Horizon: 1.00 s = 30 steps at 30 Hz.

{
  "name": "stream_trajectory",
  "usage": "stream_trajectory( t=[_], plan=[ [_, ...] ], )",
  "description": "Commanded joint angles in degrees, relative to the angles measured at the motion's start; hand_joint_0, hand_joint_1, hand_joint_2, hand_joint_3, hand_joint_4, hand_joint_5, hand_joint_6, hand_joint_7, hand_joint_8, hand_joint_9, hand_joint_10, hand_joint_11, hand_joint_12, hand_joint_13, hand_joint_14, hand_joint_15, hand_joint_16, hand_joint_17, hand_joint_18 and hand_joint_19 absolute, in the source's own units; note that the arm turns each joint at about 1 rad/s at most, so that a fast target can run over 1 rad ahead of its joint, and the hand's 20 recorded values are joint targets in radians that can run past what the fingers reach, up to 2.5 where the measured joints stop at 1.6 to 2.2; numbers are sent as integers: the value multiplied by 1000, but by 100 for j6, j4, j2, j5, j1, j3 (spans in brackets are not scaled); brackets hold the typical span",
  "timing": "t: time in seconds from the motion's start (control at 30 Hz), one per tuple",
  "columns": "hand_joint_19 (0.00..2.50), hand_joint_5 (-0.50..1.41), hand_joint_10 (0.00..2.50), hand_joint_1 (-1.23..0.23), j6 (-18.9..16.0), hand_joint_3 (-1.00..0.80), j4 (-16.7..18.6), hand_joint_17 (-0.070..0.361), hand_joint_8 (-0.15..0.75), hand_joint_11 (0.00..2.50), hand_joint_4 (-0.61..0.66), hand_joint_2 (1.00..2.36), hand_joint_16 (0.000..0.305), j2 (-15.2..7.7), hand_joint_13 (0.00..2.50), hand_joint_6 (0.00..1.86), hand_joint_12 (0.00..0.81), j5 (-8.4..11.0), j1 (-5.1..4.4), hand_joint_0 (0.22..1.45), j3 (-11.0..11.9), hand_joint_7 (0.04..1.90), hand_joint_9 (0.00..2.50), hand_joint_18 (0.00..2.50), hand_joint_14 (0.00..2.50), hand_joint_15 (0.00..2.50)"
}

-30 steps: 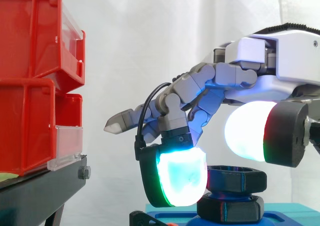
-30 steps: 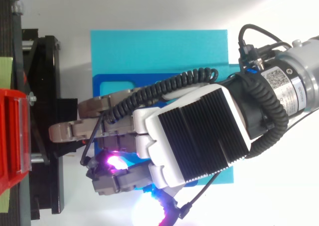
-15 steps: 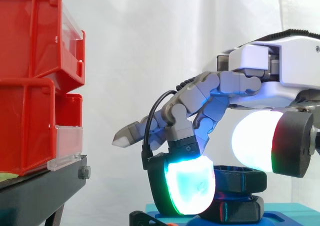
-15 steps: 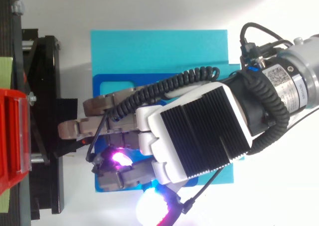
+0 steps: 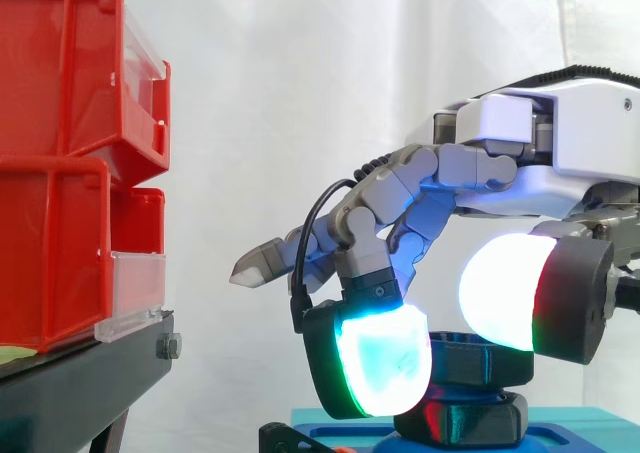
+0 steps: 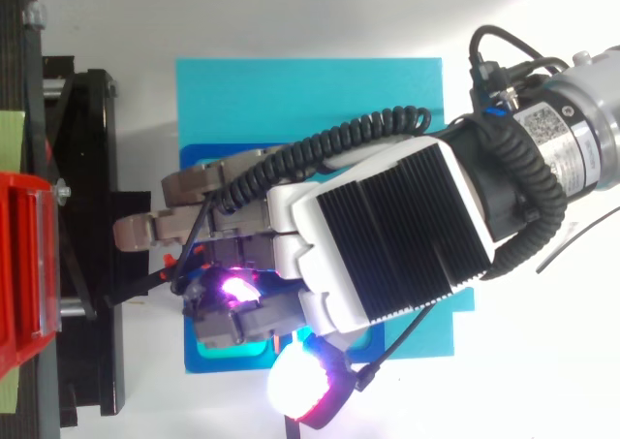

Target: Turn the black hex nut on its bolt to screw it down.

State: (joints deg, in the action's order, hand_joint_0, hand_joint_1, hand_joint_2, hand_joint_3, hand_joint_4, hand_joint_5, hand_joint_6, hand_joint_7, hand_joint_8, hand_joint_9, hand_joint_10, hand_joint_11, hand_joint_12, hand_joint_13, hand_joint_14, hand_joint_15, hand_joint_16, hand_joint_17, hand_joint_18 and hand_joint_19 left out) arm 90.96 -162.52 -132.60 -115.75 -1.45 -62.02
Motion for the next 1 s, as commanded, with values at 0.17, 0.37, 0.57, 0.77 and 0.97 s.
stream_trajectory(
  t=[0.17, 0.37, 0.57, 0.77, 0.97],
  plan=[
    [320, -63, 7, -179, 1, -500, 116, 117, 318, 244, 182, 1000, 52, -3, 448, 801, 356, -185, 127, 504, -3, 1054, 968, 541, 0, 0],
    [329, -59, 9, -139, 1, -500, 212, 118, 318, 244, 167, 1000, 52, -3, 447, 788, 358, -255, 206, 502, -3, 1057, 967, 530, 0, 0],
    [330, -58, 7, -140, 10, -500, 274, 117, 320, 248, 181, 1000, 52, -3, 448, 775, 356, -387, 329, 507, -3, 1067, 973, 532, 0, 0],
    [327, -57, 6, -141, 36, -500, 353, 117, 316, 242, 185, 1000, 52, -3, 451, 766, 356, -502, 435, 509, -3, 1073, 972, 536, 0, 0],
    [324, -56, 7, -144, 36, -500, 441, 116, 316, 242, 179, 1000, 52, -3, 454, 754, 355, -756, 567, 510, -3, 1074, 971, 535, 0, 0]
  ],
)
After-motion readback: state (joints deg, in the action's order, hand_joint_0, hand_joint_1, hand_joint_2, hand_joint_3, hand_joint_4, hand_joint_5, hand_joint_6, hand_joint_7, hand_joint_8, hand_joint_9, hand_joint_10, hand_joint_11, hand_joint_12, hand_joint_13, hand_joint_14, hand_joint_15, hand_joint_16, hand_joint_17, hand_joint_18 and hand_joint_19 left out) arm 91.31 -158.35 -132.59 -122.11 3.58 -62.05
